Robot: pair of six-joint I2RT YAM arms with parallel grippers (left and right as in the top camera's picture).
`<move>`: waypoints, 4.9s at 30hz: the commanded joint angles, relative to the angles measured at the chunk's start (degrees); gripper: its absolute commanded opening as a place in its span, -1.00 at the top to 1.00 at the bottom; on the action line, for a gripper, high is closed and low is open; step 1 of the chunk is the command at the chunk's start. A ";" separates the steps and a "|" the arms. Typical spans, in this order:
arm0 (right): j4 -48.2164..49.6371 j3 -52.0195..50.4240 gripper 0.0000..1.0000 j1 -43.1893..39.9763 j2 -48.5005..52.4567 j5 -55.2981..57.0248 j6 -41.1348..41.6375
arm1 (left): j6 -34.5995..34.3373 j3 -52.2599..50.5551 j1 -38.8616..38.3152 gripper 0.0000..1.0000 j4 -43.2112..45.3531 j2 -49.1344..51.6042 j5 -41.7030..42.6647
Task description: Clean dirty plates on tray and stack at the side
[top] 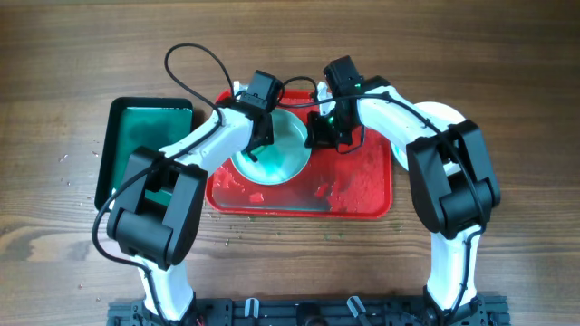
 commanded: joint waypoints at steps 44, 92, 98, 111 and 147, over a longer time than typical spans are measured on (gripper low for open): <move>-11.21 0.02 0.91 -1.14 -28.63 37.00 5.22 | -3.52 14.16 21.09 0.92 -12.33 -15.02 31.58; -19.45 -0.76 0.91 -25.46 -30.97 18.25 0.68 | -3.69 14.01 17.31 0.92 -9.46 -12.17 23.26; -15.74 -10.34 0.91 -39.43 -30.71 20.48 0.79 | -3.72 14.01 17.31 0.92 -9.18 -12.17 21.97; 0.59 -27.52 0.40 -42.58 -30.75 27.91 6.67 | -3.69 14.01 17.68 0.92 -9.14 -12.17 20.22; -9.60 -7.96 -0.47 -16.74 -32.48 18.43 -2.36 | -7.87 -3.08 32.76 -1.00 -9.31 -13.94 -6.25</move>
